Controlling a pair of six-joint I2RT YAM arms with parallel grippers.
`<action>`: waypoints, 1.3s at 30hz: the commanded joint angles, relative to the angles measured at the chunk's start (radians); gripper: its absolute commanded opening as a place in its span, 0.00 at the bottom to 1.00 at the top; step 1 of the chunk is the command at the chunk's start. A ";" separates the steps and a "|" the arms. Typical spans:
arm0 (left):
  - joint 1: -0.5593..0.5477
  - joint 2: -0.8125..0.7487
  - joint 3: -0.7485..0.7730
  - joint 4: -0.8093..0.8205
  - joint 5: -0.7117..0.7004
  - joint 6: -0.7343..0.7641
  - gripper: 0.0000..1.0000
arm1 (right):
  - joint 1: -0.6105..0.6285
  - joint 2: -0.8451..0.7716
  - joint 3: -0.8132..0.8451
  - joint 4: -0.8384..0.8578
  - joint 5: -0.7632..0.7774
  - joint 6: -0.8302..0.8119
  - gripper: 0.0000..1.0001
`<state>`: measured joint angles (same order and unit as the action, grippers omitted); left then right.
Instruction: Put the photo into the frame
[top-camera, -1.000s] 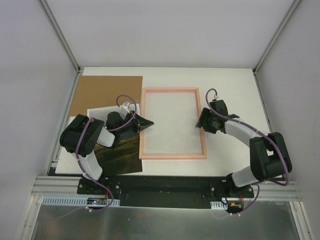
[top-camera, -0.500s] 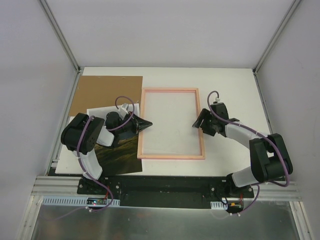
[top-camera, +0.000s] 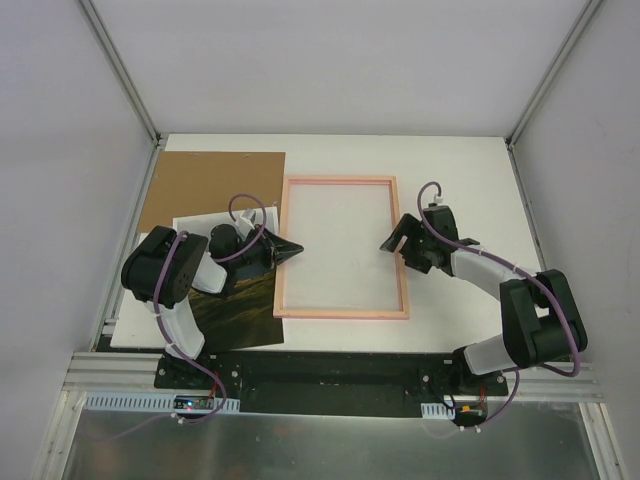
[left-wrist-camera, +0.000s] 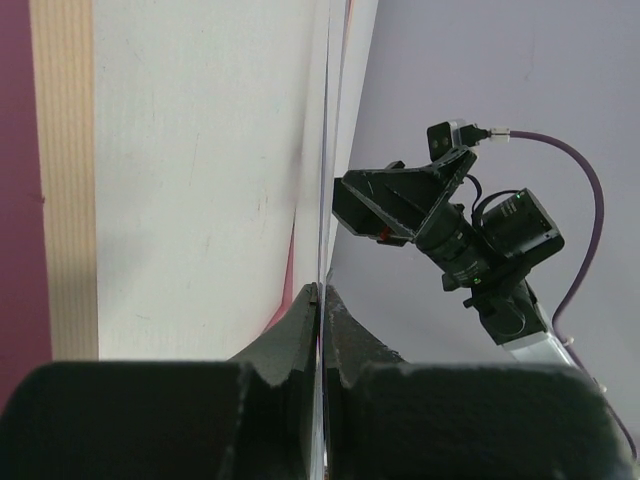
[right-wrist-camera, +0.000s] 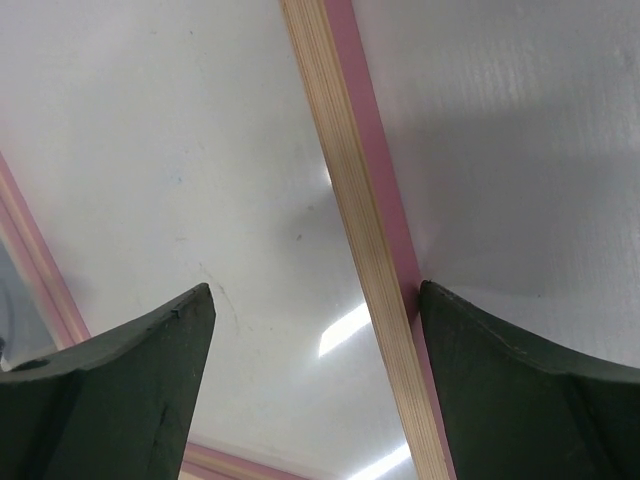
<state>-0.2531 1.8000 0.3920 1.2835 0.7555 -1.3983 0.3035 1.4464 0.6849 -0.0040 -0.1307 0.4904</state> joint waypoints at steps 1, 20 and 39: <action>0.006 -0.007 -0.007 0.395 0.044 -0.033 0.00 | 0.005 -0.021 0.022 0.041 -0.041 0.043 0.86; 0.008 -0.090 -0.004 0.398 0.073 -0.039 0.00 | 0.006 -0.004 0.044 0.059 -0.073 0.100 0.99; 0.008 -0.117 0.022 0.398 0.090 -0.062 0.00 | 0.006 -0.011 0.053 0.061 -0.081 0.105 1.00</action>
<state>-0.2470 1.7245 0.3901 1.2858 0.8024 -1.4364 0.3027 1.4467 0.6861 0.0082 -0.1699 0.5690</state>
